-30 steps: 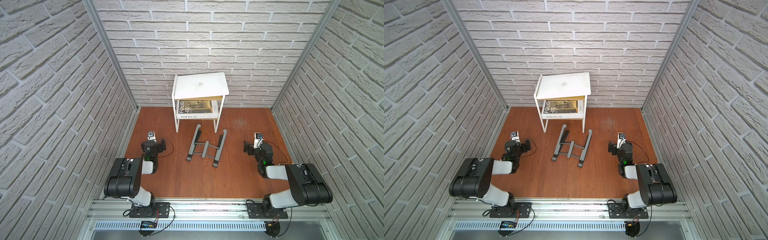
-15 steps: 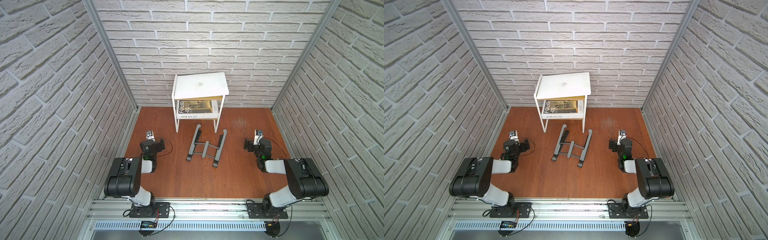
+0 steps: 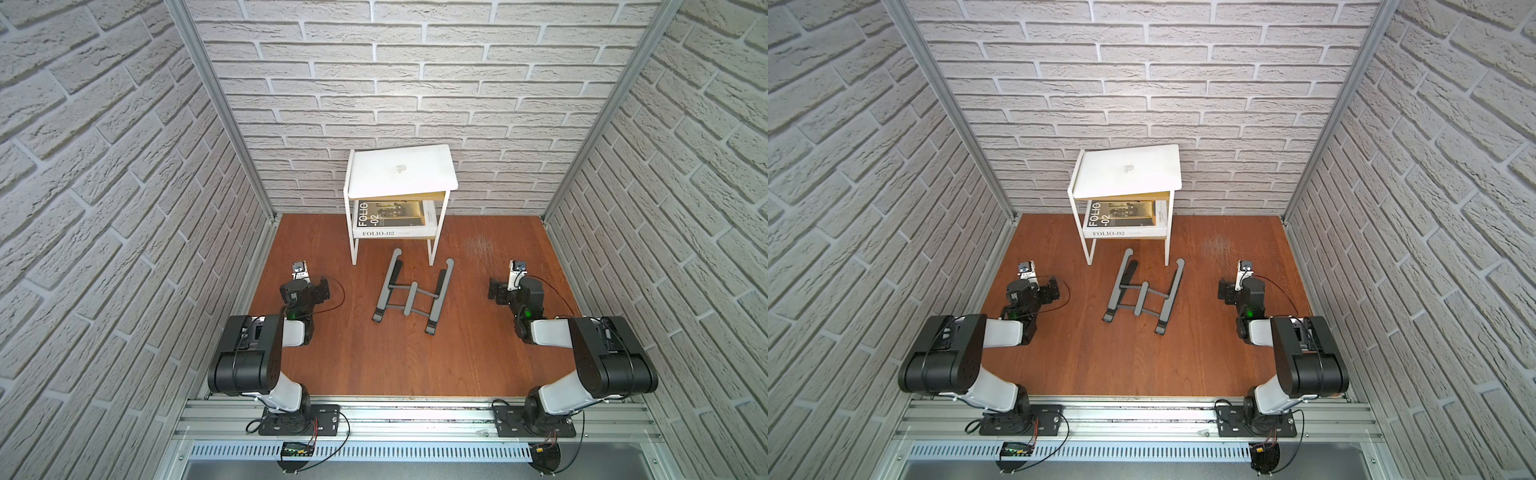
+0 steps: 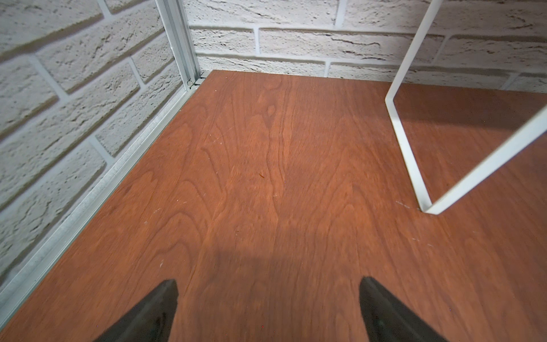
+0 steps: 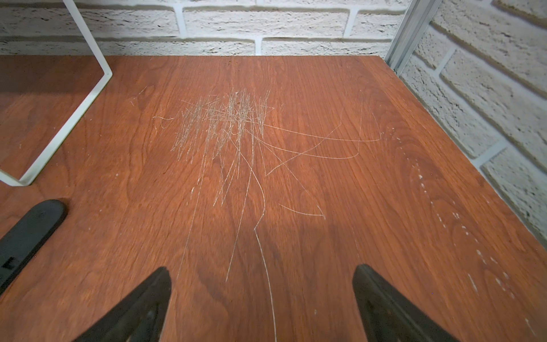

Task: Close the laptop lid and set it aside
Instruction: Reset both arms

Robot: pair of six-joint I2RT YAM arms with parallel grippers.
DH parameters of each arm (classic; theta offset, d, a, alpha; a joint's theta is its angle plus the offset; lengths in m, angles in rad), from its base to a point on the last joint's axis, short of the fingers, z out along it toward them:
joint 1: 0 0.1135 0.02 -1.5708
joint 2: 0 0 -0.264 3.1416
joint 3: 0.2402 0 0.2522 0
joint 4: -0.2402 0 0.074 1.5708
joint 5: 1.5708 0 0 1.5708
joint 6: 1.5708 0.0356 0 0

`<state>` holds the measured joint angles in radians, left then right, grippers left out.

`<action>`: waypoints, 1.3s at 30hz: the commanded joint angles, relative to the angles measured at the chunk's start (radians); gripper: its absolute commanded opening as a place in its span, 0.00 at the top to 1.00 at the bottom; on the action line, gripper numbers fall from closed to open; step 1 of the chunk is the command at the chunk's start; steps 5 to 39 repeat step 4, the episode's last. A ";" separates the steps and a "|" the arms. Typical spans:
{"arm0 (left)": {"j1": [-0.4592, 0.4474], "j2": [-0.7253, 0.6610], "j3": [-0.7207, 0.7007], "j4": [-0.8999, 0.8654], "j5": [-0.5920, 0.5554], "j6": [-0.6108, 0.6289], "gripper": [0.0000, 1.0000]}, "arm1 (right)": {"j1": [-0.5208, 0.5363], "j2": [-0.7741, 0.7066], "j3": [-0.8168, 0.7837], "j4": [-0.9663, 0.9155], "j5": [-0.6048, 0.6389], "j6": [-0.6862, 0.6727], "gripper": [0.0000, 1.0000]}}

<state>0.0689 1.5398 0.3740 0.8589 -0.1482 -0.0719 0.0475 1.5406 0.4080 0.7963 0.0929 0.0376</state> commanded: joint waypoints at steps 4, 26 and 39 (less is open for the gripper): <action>0.003 0.006 0.014 0.014 0.006 -0.005 0.02 | -0.007 -0.004 0.017 0.013 -0.010 0.013 0.01; 0.003 0.006 0.014 0.014 0.006 -0.005 0.02 | -0.007 -0.004 0.017 0.013 -0.010 0.013 0.01; 0.003 0.006 0.014 0.014 0.006 -0.005 0.02 | -0.007 -0.004 0.017 0.013 -0.010 0.013 0.01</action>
